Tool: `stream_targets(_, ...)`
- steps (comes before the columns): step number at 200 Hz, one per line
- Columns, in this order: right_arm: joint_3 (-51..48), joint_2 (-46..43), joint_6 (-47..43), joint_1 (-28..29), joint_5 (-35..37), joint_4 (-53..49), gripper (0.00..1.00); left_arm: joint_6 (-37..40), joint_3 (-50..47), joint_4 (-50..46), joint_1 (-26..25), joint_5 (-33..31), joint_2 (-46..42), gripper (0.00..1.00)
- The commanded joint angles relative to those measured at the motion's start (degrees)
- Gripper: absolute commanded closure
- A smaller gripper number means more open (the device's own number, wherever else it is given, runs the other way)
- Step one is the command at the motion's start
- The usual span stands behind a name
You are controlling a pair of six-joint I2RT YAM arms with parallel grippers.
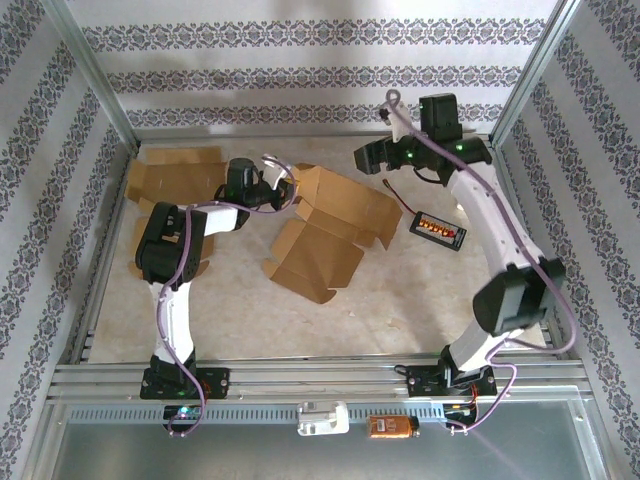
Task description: Fold the paper box
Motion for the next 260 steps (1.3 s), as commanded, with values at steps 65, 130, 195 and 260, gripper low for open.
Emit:
stream_targets(65, 6.2, 19.0, 8.8, -2.4, -17.6, -6.4, 0.31, 1.5, 3.1, 6.5, -0.6, 6.2, 2.7, 1.00)
stream_targets(130, 3.1, 20.1, 7.1, -0.6, -13.6, -7.2, 0.40, 1.3, 3.4, 6.4, -1.1, 5.8, 2.2, 1.00)
stream_targets(195, 2.6, 19.8, 7.5, 1.2, -6.4, -6.3, 0.47, 9.8, 1.5, -4.0, -5.1, -3.9, -3.3, 1.00)
stream_targets(260, -0.4, 17.9, 6.8, 3.5, -0.5, -4.4, 0.49, 8.5, -3.7, -2.0, -10.1, -14.4, -8.2, 0.99)
